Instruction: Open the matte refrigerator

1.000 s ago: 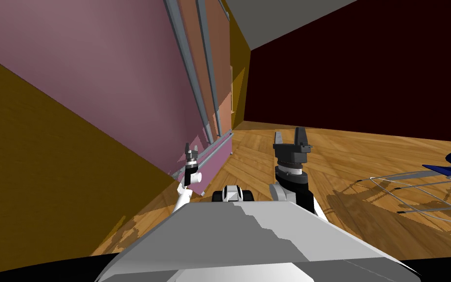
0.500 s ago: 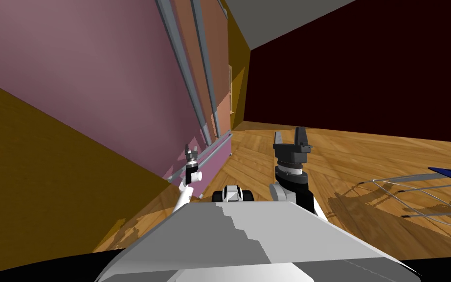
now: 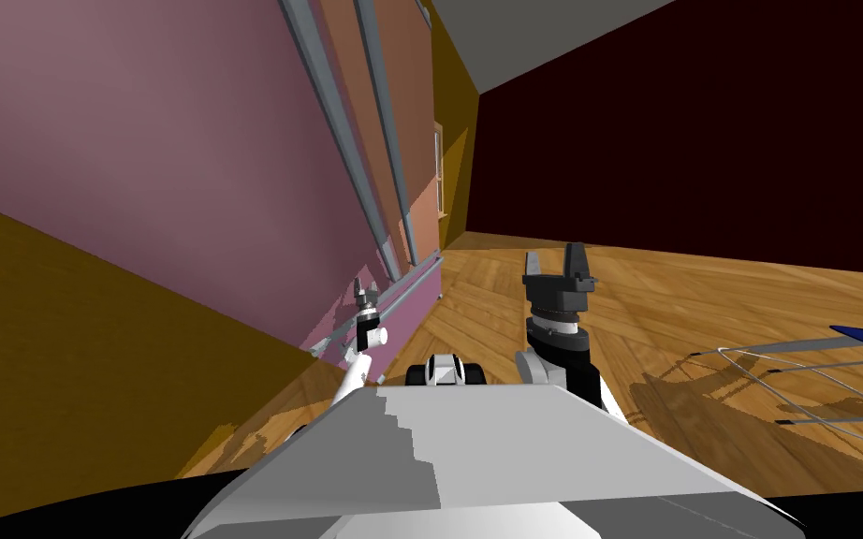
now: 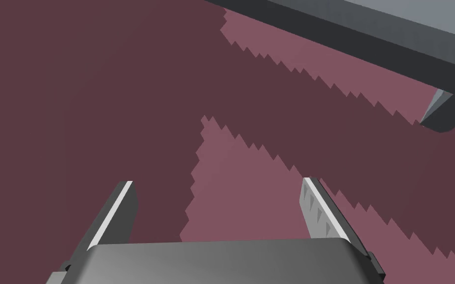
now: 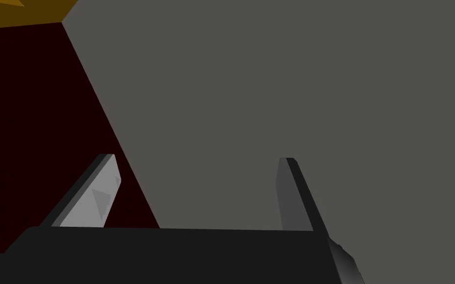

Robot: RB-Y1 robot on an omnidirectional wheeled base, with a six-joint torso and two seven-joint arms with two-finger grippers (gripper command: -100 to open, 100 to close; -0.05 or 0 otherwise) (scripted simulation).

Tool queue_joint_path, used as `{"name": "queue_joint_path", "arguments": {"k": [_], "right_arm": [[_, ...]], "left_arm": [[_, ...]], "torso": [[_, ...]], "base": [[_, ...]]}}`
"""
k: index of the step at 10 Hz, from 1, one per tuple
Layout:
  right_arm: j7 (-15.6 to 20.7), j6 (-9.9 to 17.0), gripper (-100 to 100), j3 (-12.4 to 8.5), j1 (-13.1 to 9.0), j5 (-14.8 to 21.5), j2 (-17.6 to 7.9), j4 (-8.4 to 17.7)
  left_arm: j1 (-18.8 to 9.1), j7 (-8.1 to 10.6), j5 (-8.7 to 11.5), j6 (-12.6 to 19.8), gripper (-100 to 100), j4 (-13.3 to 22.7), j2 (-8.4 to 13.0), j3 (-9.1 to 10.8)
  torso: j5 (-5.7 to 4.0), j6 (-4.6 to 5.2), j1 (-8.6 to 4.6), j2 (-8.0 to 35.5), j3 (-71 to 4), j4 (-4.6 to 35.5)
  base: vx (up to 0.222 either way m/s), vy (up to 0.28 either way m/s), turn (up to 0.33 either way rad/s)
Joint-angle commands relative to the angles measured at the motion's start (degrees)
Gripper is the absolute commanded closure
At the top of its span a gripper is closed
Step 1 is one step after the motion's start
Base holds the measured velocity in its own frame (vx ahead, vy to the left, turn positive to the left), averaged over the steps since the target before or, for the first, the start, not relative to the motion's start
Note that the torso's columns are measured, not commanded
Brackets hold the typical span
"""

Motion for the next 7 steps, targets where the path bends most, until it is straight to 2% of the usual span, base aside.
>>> {"name": "queue_joint_path", "arguments": {"k": [1, 3, 4, 5, 7], "right_arm": [[0.0, 0.0, 0, 0.0, 0.0, 0.0, 0.0, 0.0], [0.0, 0.0, 0, 0.0, 0.0, 0.0, 0.0, 0.0], [0.0, 0.0, 0, 0.0, 0.0, 0.0, 0.0, 0.0], [0.0, 0.0, 0, 0.0, 0.0, 0.0, 0.0, 0.0], [0.0, 0.0, 0, 0.0, 0.0, 0.0, 0.0, 0.0]], "left_arm": [[-1.4, 0.58, 0.7, -1.2, -100, 3.7, -0.4, 0.63], [-3.5, 1.81, 2.1, -3.2, -100, 8.2, -0.8, 1.78], [-3.5, 1.81, 2.1, -3.2, -100, 9.3, -0.8, 1.78], [-4.4, 2.43, 2.7, -4.2, -100, 11.9, -1.1, 2.33], [-5.3, 3.03, 3.3, -5.1, -100, 14.4, -1.3, 2.87]], "torso": [[0.0, 0.01, -0.03, 0.0, 0.0, 0.0], [0.01, 0.0, 0.01, 0.0, 0.0, 0.0], [-0.02, 0.01, -0.06, -0.1, -0.1, 0.0], [0.01, 0.0, 0.05, 0.0, 0.0, 0.0], [-0.01, 0.01, -0.07, 0.0, 0.0, 0.0]], "base": [[0.048, -0.054, 0.003], [0.071, -0.077, 0.011], [0.059, -0.065, 0.006], [0.051, -0.06, 0.008], [0.057, -0.093, 0.01]]}}
